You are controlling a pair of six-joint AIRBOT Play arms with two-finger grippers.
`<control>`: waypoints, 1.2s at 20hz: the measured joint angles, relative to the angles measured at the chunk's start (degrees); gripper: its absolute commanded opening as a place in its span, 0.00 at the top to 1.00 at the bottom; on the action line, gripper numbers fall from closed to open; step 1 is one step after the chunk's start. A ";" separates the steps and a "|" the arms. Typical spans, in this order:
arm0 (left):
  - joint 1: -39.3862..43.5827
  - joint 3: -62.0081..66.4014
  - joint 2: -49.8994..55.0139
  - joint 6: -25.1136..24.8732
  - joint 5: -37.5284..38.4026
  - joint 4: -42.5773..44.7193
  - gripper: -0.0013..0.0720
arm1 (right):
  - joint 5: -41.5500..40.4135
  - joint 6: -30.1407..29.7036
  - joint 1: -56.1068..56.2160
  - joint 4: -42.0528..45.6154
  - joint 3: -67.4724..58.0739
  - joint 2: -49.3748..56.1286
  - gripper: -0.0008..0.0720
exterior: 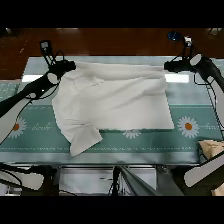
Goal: Fold the shirts.
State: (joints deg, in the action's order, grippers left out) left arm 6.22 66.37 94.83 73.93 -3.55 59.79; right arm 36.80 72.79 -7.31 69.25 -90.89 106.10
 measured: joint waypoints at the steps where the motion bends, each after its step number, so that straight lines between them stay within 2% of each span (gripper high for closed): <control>1: -1.01 0.24 -1.01 0.00 3.80 0.00 0.95 | 1.40 -0.02 -0.37 -0.11 0.00 -0.72 0.96; 6: -5.18 0.39 -3.17 1.11 29.29 0.33 0.95 | 13.20 -0.09 -1.25 1.40 0.00 -1.49 0.96; 9: -5.81 0.17 -1.95 1.88 36.37 0.46 0.95 | 18.45 -0.07 -1.22 1.88 0.00 -0.13 0.96; 12: -6.23 0.07 -0.24 2.71 39.91 0.42 0.95 | 22.10 0.07 -1.18 2.03 0.00 1.64 0.96; 13: -6.32 0.09 0.11 3.13 40.17 0.31 0.95 | 22.97 0.11 -1.16 1.92 0.00 2.16 0.95; 14: -6.40 0.20 0.33 3.74 40.54 0.22 0.95 | 23.43 0.24 -1.18 1.66 -0.04 2.38 0.77; 15: -6.47 0.46 0.42 4.00 41.03 0.20 0.87 | 23.85 0.31 -1.20 1.22 -0.04 2.56 0.54; 16: -6.71 1.11 0.44 3.93 42.25 0.31 0.61 | 24.44 0.33 -1.25 0.92 -0.04 2.43 0.47; 17: -7.17 2.25 0.22 3.39 44.13 0.39 0.37 | 25.66 0.20 -1.33 1.27 -0.02 1.84 0.47; 18: -8.02 4.07 -0.28 2.38 46.07 0.46 0.26 | 27.65 -0.15 -1.73 1.57 -0.07 0.90 0.47; 20: -10.64 8.66 -1.79 1.18 53.72 2.08 0.26 | 28.26 -0.63 -3.45 2.71 -0.55 -3.19 0.47; 24: -18.51 13.73 -8.17 1.62 74.16 7.21 0.26 | 34.60 -0.76 -9.14 6.93 -0.57 -12.24 0.47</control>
State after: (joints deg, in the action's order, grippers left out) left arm -12.29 80.09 86.65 75.55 70.61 67.00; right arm 71.40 72.03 -16.45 76.18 -91.46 93.86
